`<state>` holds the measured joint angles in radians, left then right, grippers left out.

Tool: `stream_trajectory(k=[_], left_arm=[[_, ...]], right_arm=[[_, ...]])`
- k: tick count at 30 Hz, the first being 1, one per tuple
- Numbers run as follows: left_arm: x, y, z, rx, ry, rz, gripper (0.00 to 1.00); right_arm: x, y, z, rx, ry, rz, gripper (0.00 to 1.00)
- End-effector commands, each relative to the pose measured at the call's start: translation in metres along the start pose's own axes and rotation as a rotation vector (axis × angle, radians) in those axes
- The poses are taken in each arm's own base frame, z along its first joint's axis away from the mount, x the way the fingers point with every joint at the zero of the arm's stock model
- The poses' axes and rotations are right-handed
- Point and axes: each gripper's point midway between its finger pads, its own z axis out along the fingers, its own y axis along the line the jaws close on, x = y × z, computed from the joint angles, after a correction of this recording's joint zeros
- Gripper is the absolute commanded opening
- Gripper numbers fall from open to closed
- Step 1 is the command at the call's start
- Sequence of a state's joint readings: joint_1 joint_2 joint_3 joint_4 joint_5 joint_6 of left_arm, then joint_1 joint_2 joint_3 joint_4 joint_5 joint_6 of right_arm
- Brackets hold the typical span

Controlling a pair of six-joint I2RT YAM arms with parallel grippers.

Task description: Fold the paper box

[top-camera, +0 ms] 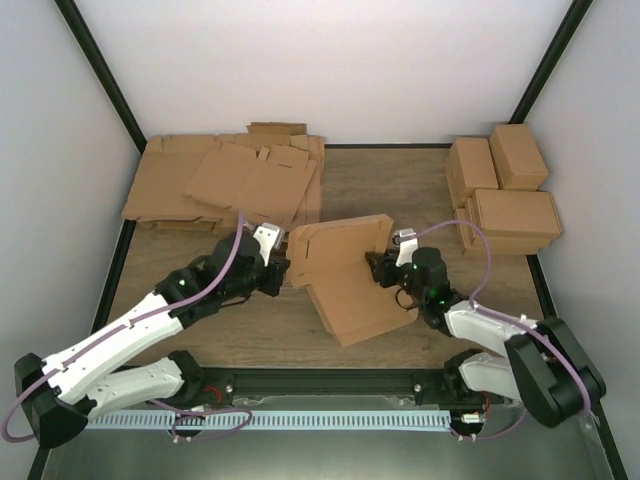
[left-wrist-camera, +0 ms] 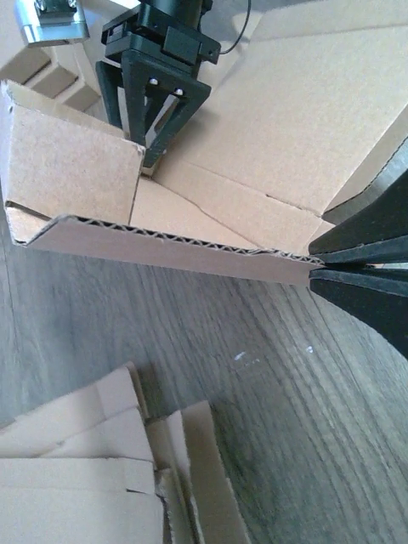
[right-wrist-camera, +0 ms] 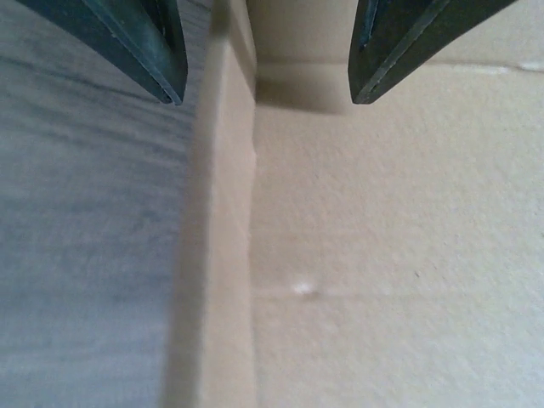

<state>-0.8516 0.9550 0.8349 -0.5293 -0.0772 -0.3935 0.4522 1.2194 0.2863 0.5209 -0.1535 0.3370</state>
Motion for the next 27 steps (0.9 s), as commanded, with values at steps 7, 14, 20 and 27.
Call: stream_trajectory(k=[7,14,20,27], left_arm=[[-0.012,-0.016,-0.025,0.034,0.089,0.058,0.04],[-0.011,-0.019,-0.037,0.041,0.133,0.071,0.04],[-0.003,-0.027,-0.043,0.080,0.204,0.086,0.04],[0.002,-0.027,-0.044,0.081,0.239,0.099,0.04]], right_arm=[[-0.053,0.006,-0.036,0.079,-0.118,-0.180,0.65],[-0.080,0.027,-0.062,0.022,-0.229,-0.355,0.83],[-0.093,0.078,-0.080,-0.196,-0.340,-0.501,0.77],[-0.093,0.117,-0.062,-0.246,-0.287,-0.694,0.72]])
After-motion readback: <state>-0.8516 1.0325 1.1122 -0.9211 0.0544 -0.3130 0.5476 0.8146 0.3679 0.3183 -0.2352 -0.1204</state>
